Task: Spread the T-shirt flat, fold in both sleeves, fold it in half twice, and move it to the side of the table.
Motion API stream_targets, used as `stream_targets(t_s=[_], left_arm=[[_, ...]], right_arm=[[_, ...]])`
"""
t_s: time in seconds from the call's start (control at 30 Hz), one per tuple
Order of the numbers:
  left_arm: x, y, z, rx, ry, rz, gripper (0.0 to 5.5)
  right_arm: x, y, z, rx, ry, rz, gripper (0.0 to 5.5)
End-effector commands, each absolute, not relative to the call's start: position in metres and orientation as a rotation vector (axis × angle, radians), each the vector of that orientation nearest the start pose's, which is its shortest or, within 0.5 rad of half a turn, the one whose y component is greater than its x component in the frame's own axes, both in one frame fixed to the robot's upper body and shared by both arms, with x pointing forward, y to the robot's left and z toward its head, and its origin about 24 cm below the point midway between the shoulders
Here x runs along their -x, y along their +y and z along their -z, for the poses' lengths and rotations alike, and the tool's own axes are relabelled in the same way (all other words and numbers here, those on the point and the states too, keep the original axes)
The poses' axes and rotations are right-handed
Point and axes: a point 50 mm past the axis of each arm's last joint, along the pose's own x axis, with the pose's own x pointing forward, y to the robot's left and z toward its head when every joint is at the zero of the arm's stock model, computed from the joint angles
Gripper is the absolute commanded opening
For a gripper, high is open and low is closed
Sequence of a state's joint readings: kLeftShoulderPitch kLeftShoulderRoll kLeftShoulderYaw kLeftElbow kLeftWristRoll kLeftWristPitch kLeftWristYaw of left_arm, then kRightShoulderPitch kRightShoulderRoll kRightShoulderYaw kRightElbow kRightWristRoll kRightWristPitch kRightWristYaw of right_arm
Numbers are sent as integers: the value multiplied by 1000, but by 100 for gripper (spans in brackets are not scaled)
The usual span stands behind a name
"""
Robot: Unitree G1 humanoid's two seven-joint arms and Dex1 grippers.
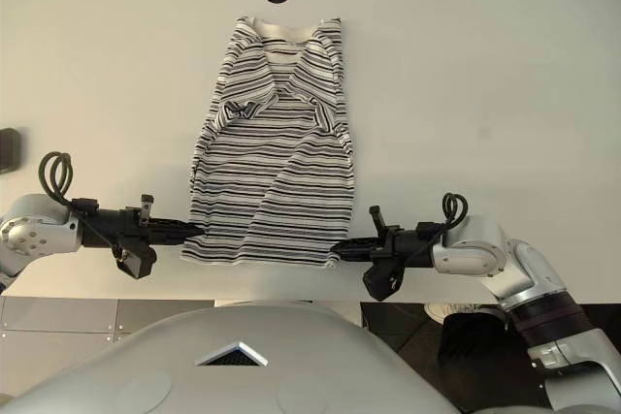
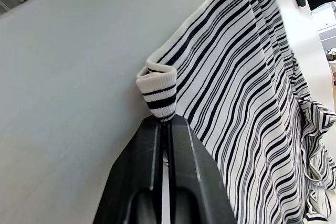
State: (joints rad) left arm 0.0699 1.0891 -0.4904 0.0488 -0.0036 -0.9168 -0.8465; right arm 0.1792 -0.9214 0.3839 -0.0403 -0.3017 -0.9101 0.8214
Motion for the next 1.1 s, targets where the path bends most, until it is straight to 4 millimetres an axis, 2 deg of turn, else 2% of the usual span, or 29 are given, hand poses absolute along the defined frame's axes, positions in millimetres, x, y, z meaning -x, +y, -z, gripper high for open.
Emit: stream_targets(t_s=[0.03, 0.13, 0.27, 0.37, 0.53, 0.63, 0.73, 0.9, 1.0, 1.1], left_arm=[[-142, 207, -64, -639, 106, 1703, 14], [-124, 211, -69, -350, 339, 1790, 14], [-117, 215, -81, -103, 486, 1831, 14], [-116, 214, -85, -28, 497, 1831, 14], [-134, 204, -84, 42, 321, 1662, 14], [-152, 204, -86, 10, 191, 1551, 14], [-186, 212, -86, -70, 83, 1374, 14], [-224, 224, -77, -132, 76, 1171, 14], [-251, 228, -69, -206, 92, 1077, 14], [-273, 230, -62, -265, 119, 1010, 14]], right_arm=[[-125, -190, -40, 781, 55, -1671, 10], [-119, -199, -60, 414, 288, -1697, 10], [-123, -214, -85, 153, 405, -1694, 10], [-133, -222, -98, 67, 381, -1654, 10], [-149, -222, -100, 126, 225, -1499, 10], [-162, -218, -102, 139, 108, -1421, 10], [-187, -217, -105, 173, 10, -1317, 10], [-221, -214, -98, 196, -50, -1185, 10], [-250, -214, -91, 274, -79, -1053, 10], [-274, -206, -81, 333, -68, -1004, 10]])
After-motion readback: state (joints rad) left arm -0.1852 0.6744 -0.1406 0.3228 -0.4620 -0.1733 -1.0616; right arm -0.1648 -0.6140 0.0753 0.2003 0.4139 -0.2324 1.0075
